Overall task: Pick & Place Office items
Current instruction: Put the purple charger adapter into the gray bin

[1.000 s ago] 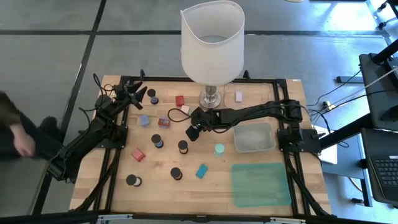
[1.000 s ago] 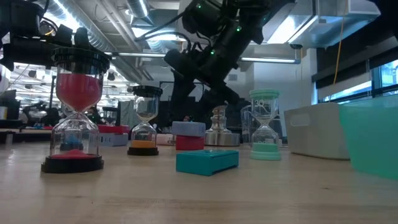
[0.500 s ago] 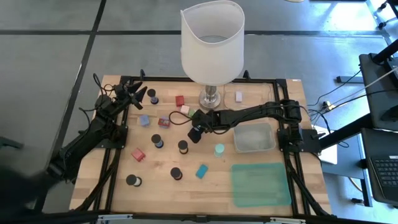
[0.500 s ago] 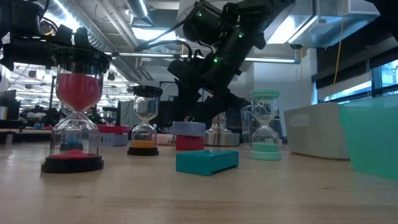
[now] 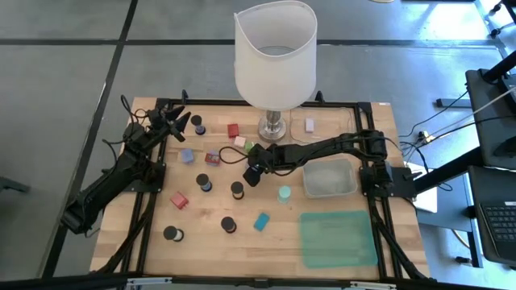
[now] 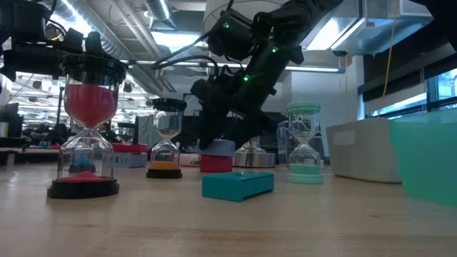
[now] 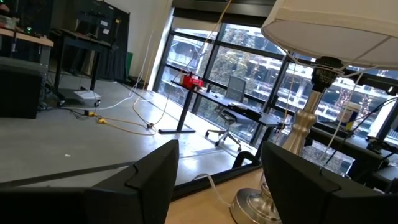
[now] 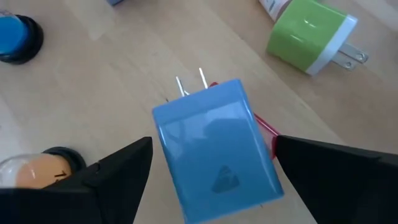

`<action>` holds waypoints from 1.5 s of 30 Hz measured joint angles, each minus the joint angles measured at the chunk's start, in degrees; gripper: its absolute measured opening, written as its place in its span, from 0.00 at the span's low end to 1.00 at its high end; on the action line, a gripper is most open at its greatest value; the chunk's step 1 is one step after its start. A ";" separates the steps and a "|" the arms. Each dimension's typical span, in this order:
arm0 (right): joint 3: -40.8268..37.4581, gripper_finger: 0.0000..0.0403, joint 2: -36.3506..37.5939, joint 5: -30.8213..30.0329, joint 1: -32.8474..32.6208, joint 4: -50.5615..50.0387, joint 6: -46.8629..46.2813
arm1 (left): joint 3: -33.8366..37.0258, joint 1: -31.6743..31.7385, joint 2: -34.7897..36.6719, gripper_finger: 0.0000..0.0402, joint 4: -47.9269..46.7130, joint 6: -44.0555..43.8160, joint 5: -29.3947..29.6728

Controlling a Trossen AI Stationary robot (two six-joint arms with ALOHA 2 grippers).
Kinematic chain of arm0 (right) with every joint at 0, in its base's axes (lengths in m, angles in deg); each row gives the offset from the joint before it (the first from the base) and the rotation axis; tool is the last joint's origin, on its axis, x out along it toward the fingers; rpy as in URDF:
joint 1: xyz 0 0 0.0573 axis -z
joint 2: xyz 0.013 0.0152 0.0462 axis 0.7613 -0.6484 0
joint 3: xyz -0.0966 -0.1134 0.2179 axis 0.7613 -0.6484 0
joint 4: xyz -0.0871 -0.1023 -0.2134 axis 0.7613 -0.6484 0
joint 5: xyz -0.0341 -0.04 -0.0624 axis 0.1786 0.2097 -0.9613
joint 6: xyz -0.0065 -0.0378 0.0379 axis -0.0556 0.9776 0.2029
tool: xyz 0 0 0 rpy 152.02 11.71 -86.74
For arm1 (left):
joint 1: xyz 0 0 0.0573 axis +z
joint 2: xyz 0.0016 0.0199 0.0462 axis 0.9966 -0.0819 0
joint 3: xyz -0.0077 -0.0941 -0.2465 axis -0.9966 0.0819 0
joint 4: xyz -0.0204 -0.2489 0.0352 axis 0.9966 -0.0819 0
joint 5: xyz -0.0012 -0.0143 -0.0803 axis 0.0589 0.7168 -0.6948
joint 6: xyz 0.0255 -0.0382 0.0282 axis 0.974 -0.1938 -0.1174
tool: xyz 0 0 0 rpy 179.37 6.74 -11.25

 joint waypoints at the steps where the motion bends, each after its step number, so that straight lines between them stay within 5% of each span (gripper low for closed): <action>1: 0.00 0.85 -0.04 -0.33 -0.07 0.09 0.03 | 0.00 0.02 0.01 0.56 0.01 0.00 0.01; 10: 0.00 0.83 -0.11 -1.68 -0.20 0.23 -0.57 | 0.00 0.02 0.00 0.56 0.00 -0.01 0.00; 26: -0.02 0.61 -0.11 -2.27 -0.20 0.23 -4.85 | 0.00 0.02 0.00 0.56 0.01 -0.01 0.01; 45: 2.32 0.60 5.44 -5.80 0.34 -5.11 -9.10 | 0.00 0.02 0.00 0.56 -0.01 -0.01 0.01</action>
